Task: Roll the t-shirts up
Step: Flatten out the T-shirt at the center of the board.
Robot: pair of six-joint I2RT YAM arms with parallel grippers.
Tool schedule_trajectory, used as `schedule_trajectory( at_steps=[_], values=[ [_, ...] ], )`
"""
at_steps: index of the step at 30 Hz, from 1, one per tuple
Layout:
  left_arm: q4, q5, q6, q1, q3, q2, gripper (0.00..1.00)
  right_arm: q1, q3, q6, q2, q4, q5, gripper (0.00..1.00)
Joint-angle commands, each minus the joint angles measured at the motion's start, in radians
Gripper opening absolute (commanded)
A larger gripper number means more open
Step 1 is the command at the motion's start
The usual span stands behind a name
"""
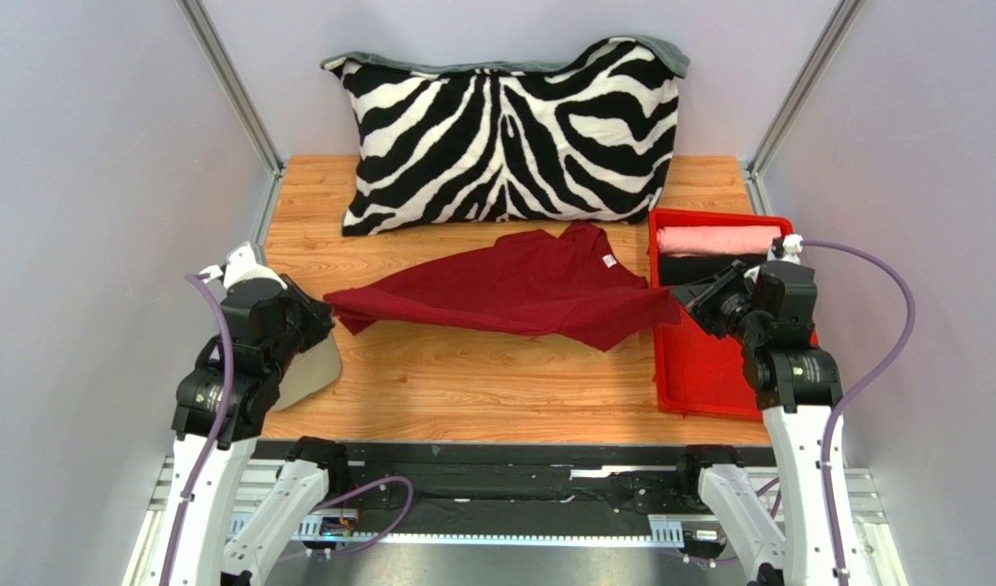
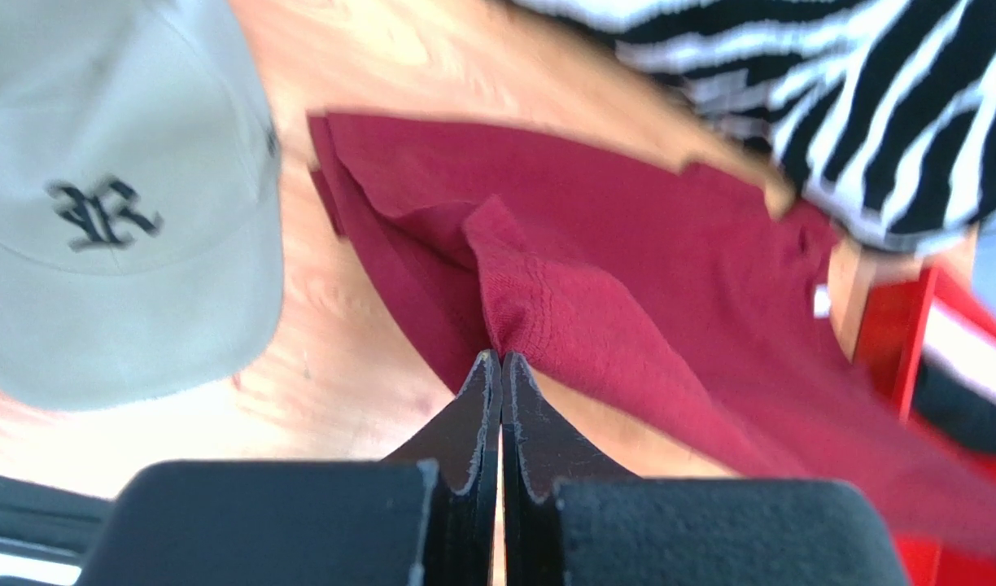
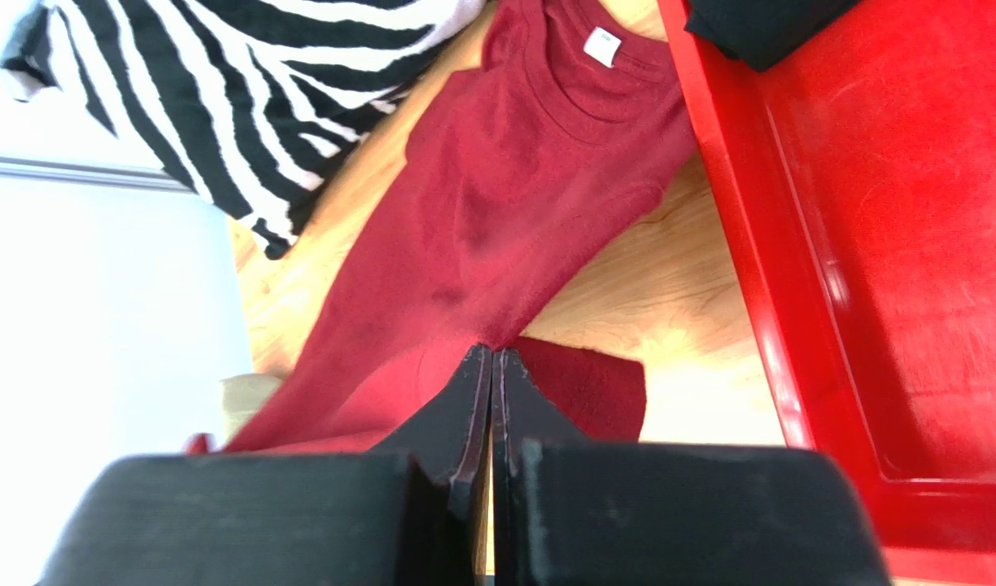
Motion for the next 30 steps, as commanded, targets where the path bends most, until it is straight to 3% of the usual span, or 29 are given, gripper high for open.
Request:
schedule_trajectory(
  at_steps=[1, 5, 9, 13, 20, 25, 30],
  values=[
    [-0.092, 0.155, -0.02, 0.001, -0.12, -0.038, 0.0, 0.003, 0.036, 0.015, -0.037, -0.064, 0.024, 0.0],
    [-0.138, 0.221, -0.222, 0.003, -0.331, -0.125, 0.0, 0.003, -0.022, -0.001, -0.046, -0.072, 0.032, 0.0],
    [-0.245, 0.198, -0.431, 0.001, -0.416, -0.248, 0.0, 0.002, -0.097, -0.004, -0.037, -0.049, 0.038, 0.0],
    [-0.238, 0.174, -0.506, 0.001, -0.477, -0.248, 0.0, 0.003, -0.091, 0.009, 0.068, 0.0, 0.038, 0.0],
    [-0.135, 0.068, -0.483, 0.001, -0.45, 0.104, 0.0, 0.043, 0.036, 0.027, 0.354, 0.111, 0.062, 0.0],
    [-0.102, -0.036, -0.45, 0.023, -0.359, 0.219, 0.0, 0.118, 0.184, 0.027, 0.546, 0.141, 0.144, 0.0],
    [-0.031, -0.027, -0.374, 0.128, -0.319, 0.357, 0.0, 0.14, 0.304, 0.015, 0.751, 0.16, 0.165, 0.0]
  ],
)
